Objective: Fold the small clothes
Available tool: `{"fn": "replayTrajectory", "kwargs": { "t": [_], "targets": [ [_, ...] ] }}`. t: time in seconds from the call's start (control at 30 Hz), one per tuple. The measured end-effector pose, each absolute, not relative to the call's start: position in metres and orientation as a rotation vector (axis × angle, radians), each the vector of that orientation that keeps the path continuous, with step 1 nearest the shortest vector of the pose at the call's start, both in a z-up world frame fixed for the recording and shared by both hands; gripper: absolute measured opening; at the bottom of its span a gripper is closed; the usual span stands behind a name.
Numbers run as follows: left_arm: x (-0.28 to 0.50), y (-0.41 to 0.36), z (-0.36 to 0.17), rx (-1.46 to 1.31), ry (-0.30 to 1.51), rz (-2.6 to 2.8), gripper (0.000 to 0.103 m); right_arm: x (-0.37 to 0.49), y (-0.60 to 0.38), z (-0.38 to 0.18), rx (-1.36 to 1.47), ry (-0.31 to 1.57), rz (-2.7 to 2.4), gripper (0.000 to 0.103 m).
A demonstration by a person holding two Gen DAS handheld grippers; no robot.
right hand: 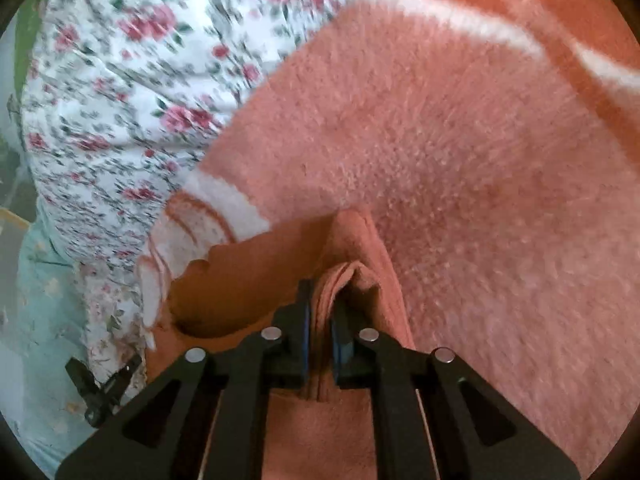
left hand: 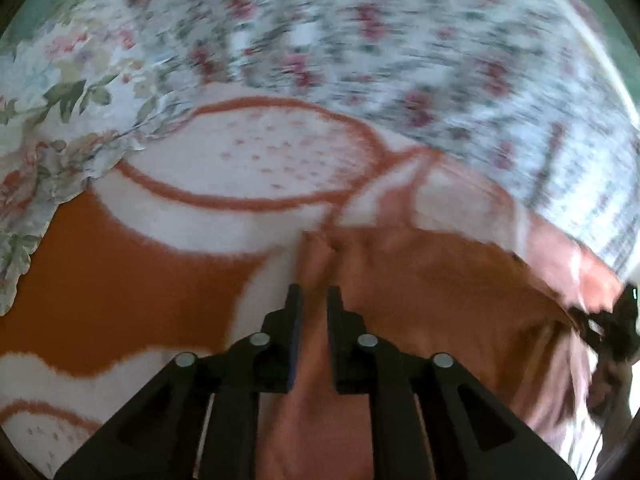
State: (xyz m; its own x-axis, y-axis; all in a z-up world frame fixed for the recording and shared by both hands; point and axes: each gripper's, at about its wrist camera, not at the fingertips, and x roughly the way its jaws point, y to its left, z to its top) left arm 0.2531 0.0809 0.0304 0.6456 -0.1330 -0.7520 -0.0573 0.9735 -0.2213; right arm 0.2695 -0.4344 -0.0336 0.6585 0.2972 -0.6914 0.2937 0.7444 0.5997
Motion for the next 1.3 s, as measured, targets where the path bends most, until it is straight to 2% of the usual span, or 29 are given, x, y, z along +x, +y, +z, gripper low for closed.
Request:
{"fn": "replayTrajectory", "kwargs": {
  "t": [0.1, 0.2, 0.33, 0.47, 0.6, 0.7, 0.83, 0.87, 0.9, 0.97, 1.13, 1.27, 1.3],
  "targets": [
    [0.23, 0.045, 0.022, -0.177, 0.918, -0.145, 0.017, 0.238, -0.42, -0.011, 0.664, 0.815, -0.025, 0.041],
    [0.221, 0.004, -0.002, -0.172, 0.998, -0.29, 0.017, 0.224, -0.387, -0.006, 0.573, 0.83, 0.067, 0.042],
    [0.227, -0.039, -0.035, -0.108, 1.083, -0.377, 0.017, 0.232, -0.328, -0.033, 0.446, 0.983, 0.28, 0.042],
    [0.254, -0.038, -0.046, -0.036, 1.061, -0.338, 0.015, 0.258, -0.303, -0.063, 0.314, 1.092, 0.347, 0.042],
    [0.302, 0.01, -0.041, -0.059, 0.976, -0.163, 0.01, 0.297, -0.343, -0.057, 0.266, 0.995, 0.205, 0.038],
    [0.326, 0.051, -0.042, -0.123, 0.949, -0.064, 0.004, 0.313, -0.39, -0.044, 0.412, 0.889, 0.075, 0.037],
    [0.313, 0.062, -0.035, -0.141, 0.94, -0.022, 0.004, 0.302, -0.417, -0.036, 0.536, 0.841, -0.028, 0.038],
    [0.305, 0.061, -0.032, -0.137, 0.932, -0.01, 0.008, 0.294, -0.415, -0.034, 0.54, 0.85, -0.021, 0.038],
    [0.29, 0.062, -0.028, -0.137, 0.923, 0.025, 0.024, 0.283, -0.411, -0.031, 0.524, 0.852, -0.012, 0.038],
    [0.265, 0.064, -0.025, -0.151, 0.915, 0.054, 0.036, 0.262, -0.4, -0.026, 0.513, 0.857, 0.009, 0.039],
    [0.197, 0.051, -0.021, -0.207, 0.962, 0.021, 0.037, 0.211, -0.37, -0.028, 0.537, 0.898, 0.05, 0.041],
    [0.136, 0.051, -0.019, -0.281, 0.992, 0.005, 0.059, 0.181, -0.329, -0.034, 0.548, 0.945, 0.052, 0.042],
    [0.123, 0.051, -0.02, -0.294, 0.996, 0.005, 0.06, 0.17, -0.32, -0.034, 0.564, 0.955, 0.05, 0.042]
  ]
}}
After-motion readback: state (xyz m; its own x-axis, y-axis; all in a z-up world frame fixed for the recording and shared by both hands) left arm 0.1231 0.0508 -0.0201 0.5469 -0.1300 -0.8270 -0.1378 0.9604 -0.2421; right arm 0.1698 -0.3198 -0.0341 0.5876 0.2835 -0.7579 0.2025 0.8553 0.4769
